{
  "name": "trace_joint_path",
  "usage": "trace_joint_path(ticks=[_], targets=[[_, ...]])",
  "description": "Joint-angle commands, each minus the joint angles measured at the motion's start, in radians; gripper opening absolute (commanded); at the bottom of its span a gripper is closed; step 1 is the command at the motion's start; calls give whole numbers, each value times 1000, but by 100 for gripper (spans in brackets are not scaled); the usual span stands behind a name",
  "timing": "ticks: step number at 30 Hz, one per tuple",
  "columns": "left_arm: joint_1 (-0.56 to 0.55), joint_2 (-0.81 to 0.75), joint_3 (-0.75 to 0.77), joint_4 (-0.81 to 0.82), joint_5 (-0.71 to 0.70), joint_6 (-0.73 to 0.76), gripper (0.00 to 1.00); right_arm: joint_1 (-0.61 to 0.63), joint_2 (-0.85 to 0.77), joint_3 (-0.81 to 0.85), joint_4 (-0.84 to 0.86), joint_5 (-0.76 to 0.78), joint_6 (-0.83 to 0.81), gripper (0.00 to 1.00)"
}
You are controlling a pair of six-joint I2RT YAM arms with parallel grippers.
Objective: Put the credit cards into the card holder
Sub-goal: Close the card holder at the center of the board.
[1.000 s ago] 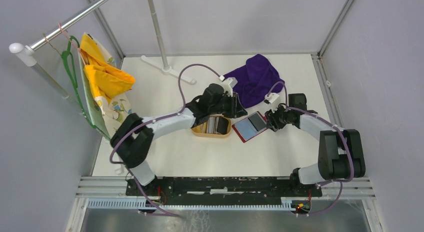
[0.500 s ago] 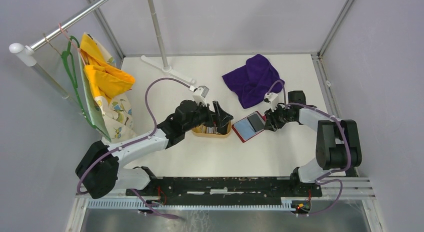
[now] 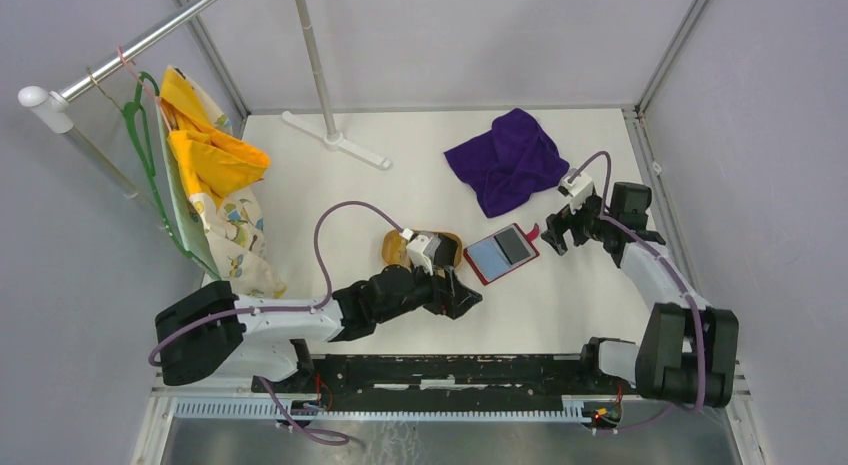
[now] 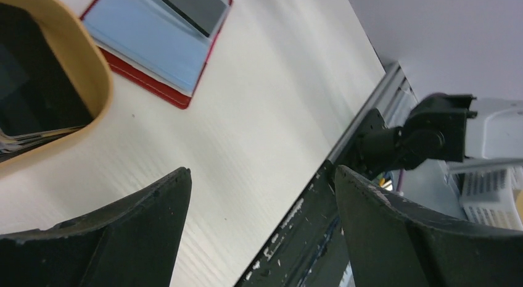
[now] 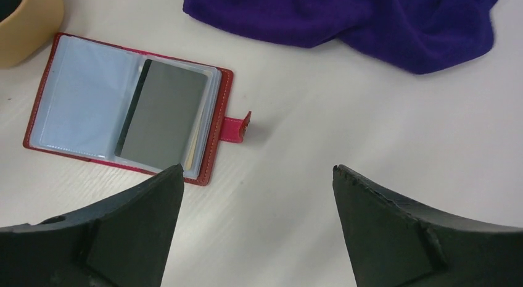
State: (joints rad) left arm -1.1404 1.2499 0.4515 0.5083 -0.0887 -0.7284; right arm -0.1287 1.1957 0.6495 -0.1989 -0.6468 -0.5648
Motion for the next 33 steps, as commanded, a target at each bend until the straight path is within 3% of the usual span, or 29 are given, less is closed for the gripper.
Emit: trace_joint_path(ticks=[1, 8, 11, 16, 26, 30, 33], targets=[[3, 46, -3, 140, -140, -82, 93, 0, 158, 15, 141, -47, 144, 96], [5, 63, 36, 39, -141, -104, 99, 61, 271, 36, 230, 14, 196, 90], [4, 85, 42, 37, -126, -114, 99, 92, 326, 71, 245, 60, 221, 81], [4, 129, 43, 65, -84, -141, 97, 101, 394, 131, 209, 96, 236, 57], [4, 274, 50, 242, 2, -236, 87, 95, 310, 100, 201, 90, 177, 2], [3, 333, 48, 334, 24, -290, 87, 65, 187, 64, 99, 194, 85, 0], [2, 350, 111, 231, 18, -277, 87, 49, 124, 23, -6, 259, -26, 0]])
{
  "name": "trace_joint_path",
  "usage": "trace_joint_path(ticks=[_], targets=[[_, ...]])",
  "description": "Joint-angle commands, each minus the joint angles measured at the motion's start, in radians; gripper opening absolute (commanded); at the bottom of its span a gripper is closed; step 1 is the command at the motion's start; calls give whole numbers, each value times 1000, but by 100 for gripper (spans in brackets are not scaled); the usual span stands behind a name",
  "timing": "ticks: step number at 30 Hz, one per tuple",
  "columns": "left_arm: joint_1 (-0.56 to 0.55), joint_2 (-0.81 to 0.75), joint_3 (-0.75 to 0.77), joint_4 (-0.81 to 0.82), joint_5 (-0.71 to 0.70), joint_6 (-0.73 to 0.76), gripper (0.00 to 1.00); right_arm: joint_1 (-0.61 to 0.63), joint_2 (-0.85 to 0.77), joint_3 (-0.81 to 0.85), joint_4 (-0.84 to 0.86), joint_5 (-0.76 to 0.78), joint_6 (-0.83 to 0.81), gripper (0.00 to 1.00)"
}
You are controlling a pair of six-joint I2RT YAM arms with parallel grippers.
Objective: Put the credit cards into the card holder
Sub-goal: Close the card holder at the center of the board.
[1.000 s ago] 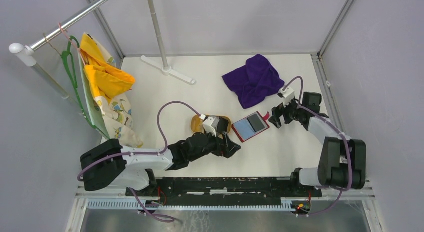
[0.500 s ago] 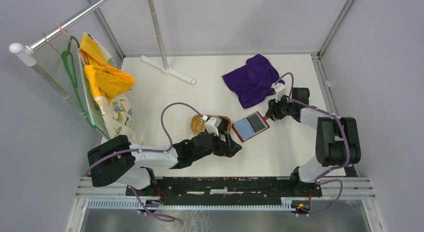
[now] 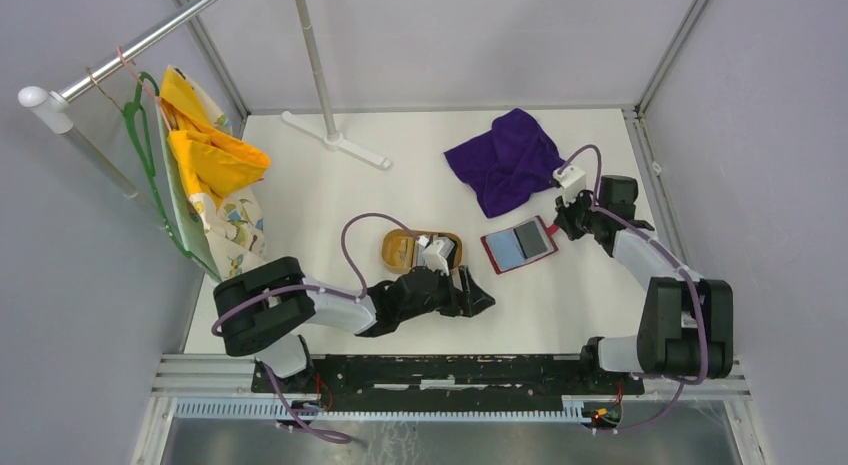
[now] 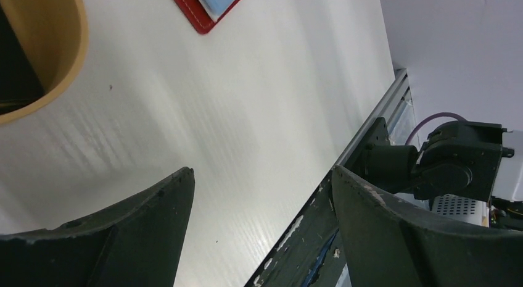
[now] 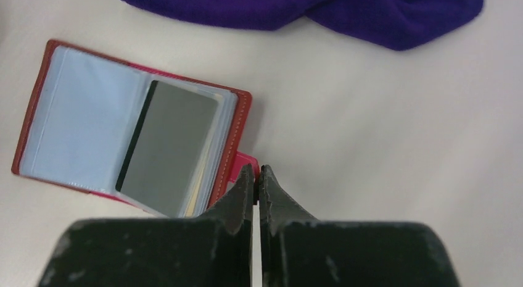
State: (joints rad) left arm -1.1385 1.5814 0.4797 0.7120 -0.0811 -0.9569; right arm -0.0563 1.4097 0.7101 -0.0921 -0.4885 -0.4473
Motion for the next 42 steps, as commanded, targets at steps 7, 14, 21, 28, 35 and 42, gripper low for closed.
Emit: trace_joint_path(ticks=[7, 14, 21, 28, 35, 42], targets=[[-13, 65, 247, -217, -38, -20, 87, -74, -145, -120, -288, 142, -288, 25], [-1, 107, 495, -529, -128, 196, 86, -138, -211, -41, -213, -2, -201, 53], [172, 209, 650, -666, 44, 315, 81, -149, 37, 64, -222, -166, 41, 47], [277, 340, 763, -684, 257, 337, 80, -169, 143, 57, -205, -122, 91, 47], [297, 462, 879, -755, 320, 331, 80, -168, 208, 64, -220, -111, 85, 46], [307, 546, 935, -807, 333, 295, 78, -169, 274, 90, -265, -129, 51, 41]])
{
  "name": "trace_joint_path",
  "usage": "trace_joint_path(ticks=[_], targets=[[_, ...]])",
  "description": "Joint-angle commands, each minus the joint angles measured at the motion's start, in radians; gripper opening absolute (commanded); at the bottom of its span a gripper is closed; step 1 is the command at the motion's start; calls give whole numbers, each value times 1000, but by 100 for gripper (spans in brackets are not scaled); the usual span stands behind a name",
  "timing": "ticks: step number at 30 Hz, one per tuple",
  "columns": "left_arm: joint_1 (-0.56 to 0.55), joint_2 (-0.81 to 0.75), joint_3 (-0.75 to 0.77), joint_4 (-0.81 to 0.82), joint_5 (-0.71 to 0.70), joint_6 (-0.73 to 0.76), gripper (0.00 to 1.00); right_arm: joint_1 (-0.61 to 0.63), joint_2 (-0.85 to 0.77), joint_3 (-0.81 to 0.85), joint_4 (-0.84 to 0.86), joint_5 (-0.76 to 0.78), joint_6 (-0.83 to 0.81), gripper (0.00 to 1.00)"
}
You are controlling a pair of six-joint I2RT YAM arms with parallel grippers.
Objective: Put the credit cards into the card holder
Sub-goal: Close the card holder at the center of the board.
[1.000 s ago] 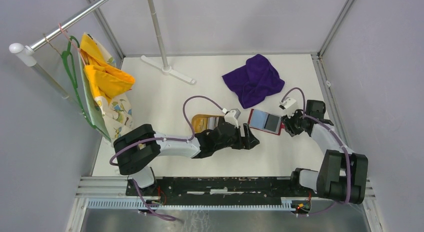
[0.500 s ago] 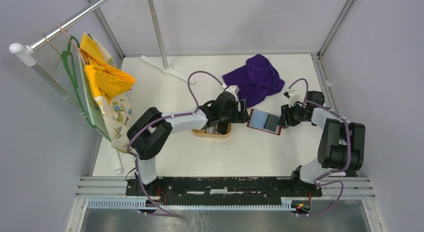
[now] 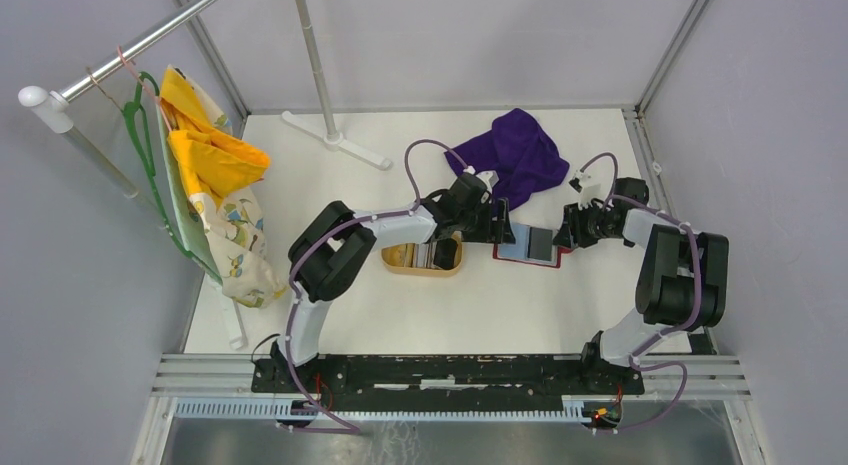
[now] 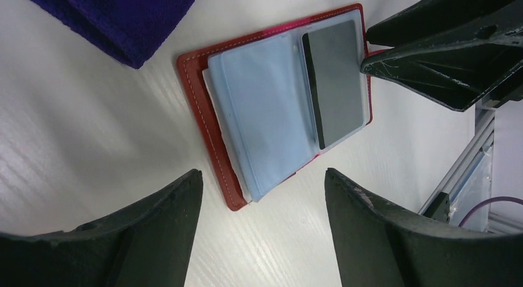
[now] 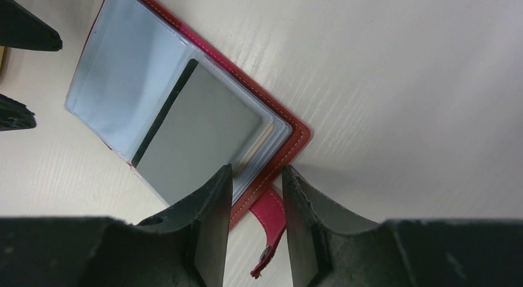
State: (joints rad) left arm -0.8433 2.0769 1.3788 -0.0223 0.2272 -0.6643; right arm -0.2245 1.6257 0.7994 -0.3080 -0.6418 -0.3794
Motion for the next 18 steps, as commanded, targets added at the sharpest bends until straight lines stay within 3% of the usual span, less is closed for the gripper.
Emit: trace_joint_path(ticks=[1, 13, 18], targets=[[12, 59, 42, -80, 18, -2, 78, -1, 64, 3, -55, 21, -20, 40], [0, 125, 75, -82, 58, -49, 77, 15, 88, 9, -93, -8, -49, 37], [1, 98, 11, 101, 155, -126, 72, 18, 90, 8, -106, -23, -59, 37]])
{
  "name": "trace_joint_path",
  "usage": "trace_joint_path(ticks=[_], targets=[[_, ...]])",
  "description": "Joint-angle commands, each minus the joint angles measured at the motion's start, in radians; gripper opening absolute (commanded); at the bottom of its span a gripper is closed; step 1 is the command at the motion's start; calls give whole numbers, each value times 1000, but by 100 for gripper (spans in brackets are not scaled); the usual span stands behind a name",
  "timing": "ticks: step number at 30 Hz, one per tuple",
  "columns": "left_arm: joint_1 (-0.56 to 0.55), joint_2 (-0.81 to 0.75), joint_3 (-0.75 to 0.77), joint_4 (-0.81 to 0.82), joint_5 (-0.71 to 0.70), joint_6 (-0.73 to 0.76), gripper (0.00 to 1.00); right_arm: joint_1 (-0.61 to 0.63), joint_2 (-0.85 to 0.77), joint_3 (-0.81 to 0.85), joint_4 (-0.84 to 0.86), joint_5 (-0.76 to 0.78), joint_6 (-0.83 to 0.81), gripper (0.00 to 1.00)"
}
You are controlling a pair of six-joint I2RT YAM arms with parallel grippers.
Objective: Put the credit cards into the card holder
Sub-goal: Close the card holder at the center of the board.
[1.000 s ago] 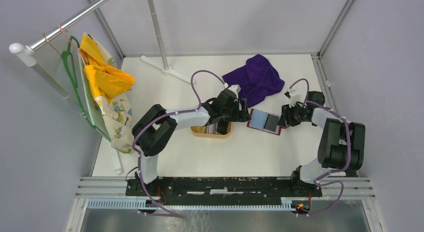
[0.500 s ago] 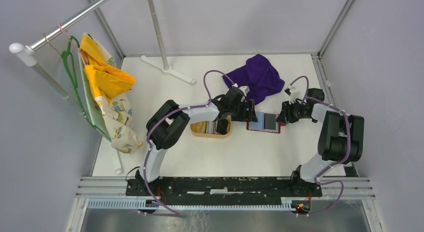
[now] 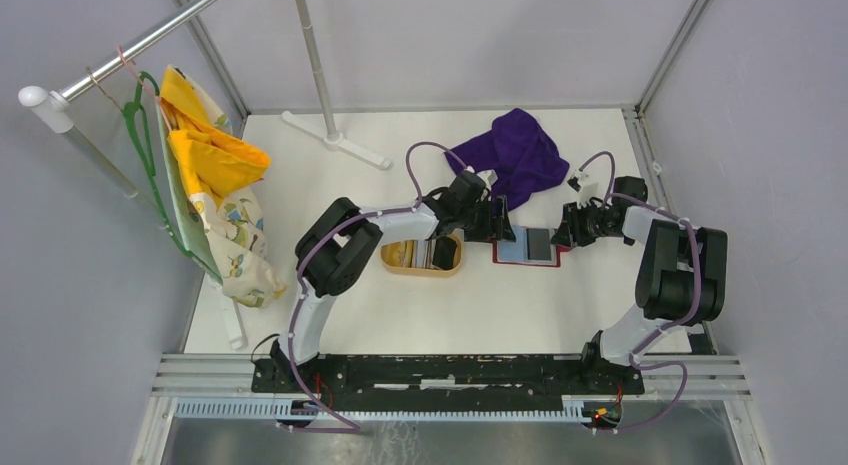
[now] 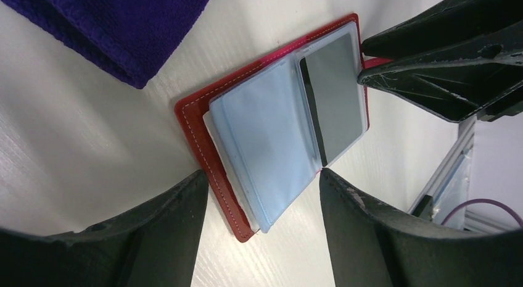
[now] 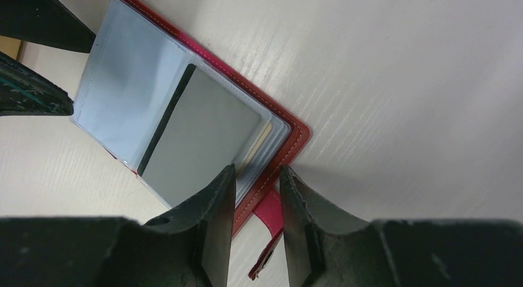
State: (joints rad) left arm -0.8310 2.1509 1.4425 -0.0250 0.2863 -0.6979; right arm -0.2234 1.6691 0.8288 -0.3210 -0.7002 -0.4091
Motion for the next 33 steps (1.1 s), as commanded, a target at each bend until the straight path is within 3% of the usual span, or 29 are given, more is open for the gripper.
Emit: trace_joint_path(ticks=[1, 9, 20, 33], targets=[[-11, 4, -85, 155, 106, -113, 72, 18, 46, -22, -96, 33, -33, 37], [0, -99, -217, 513, 171, -248, 71, 16, 44, -23, -113, 10, -46, 37], [-9, -87, -213, 639, 239, -305, 71, 17, 50, -25, -121, 0, -56, 37], [-59, 5, -110, 627, 275, -304, 73, 25, 54, -24, -153, -62, -91, 37]])
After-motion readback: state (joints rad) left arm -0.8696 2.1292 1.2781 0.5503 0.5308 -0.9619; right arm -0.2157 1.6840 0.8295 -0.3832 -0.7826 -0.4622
